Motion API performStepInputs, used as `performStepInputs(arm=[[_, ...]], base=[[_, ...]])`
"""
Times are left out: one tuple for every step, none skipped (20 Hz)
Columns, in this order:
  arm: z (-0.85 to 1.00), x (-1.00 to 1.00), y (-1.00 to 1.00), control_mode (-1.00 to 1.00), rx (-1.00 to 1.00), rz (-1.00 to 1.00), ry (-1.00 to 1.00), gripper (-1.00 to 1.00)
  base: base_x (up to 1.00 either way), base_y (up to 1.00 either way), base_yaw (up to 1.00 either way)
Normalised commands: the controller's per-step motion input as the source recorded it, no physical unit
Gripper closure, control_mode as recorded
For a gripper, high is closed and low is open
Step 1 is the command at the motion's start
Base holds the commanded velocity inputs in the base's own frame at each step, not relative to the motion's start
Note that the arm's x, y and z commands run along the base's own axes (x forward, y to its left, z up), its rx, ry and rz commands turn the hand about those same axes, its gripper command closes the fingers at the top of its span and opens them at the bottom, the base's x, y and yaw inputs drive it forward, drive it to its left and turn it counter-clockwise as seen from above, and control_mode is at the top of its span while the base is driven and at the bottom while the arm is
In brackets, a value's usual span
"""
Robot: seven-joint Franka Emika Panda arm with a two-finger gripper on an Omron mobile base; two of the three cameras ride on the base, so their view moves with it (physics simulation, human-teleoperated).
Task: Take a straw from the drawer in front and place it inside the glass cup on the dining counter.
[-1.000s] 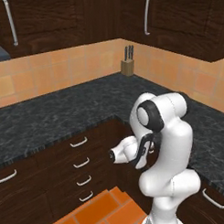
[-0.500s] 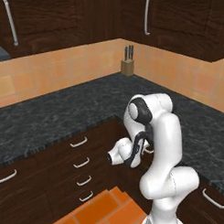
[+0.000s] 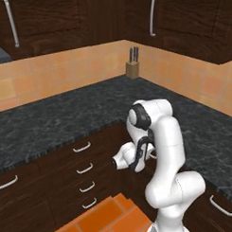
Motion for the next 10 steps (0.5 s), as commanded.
performStepInputs(arm=[[-0.29,0.29,-0.21,-1.0,0.0,0.0,0.07,-1.0],[-0.34,0.29,-0.21,-1.0,0.0,0.0,0.09,-1.0],[-0.36,0.25,-0.18,-1.0,0.0,0.0,0.09,-1.0],[-0.41,0.23,-0.16,-1.0,0.0,0.0,0.11,-1.0],[-0.44,0.21,-0.12,-1.0,0.0,0.0,0.13,-1.0],[-0.44,0.2,-0.09,-1.0,0.0,0.0,0.14,-1.0],[-0.4,0.23,-0.11,-1.0,0.0,0.0,0.13,-1.0],[-0.38,0.26,-0.11,-1.0,0.0,0.0,0.13,-1.0],[-0.35,0.25,-0.11,-1.0,0.0,0.0,0.1,-1.0],[-0.33,0.27,-0.11,-1.0,0.0,0.0,0.09,-1.0]], base=[[0.0,0.0,0.0],[0.0,0.0,0.0],[0.0,0.0,0.0],[0.0,0.0,0.0],[0.0,0.0,0.0],[0.0,0.0,0.0],[0.0,0.0,0.0],[0.0,0.0,0.0],[0.0,0.0,0.0],[0.0,0.0,0.0]])
